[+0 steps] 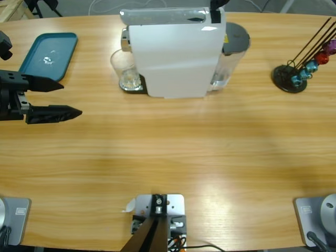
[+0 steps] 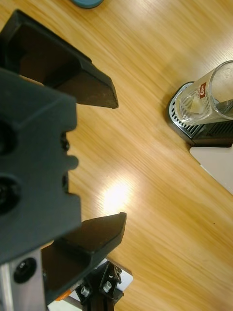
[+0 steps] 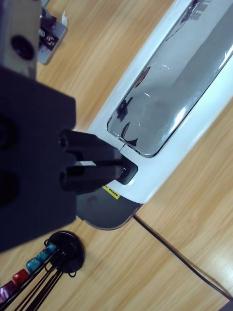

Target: Pour coffee

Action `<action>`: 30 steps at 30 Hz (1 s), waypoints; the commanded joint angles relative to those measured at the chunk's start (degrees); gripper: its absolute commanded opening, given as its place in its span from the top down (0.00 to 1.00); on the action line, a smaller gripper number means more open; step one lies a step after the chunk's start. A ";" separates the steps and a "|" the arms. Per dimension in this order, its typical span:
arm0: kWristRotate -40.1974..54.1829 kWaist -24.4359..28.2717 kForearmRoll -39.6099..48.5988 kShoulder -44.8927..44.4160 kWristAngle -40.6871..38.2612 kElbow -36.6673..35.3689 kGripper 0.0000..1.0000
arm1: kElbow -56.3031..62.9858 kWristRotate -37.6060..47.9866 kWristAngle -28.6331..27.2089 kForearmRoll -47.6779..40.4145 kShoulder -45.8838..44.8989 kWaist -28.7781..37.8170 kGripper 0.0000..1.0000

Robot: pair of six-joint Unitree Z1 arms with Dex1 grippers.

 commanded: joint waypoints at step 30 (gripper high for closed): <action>-0.84 -0.53 1.73 0.67 0.59 -1.05 0.00 | 4.38 -0.12 1.37 -1.47 -8.58 3.44 0.48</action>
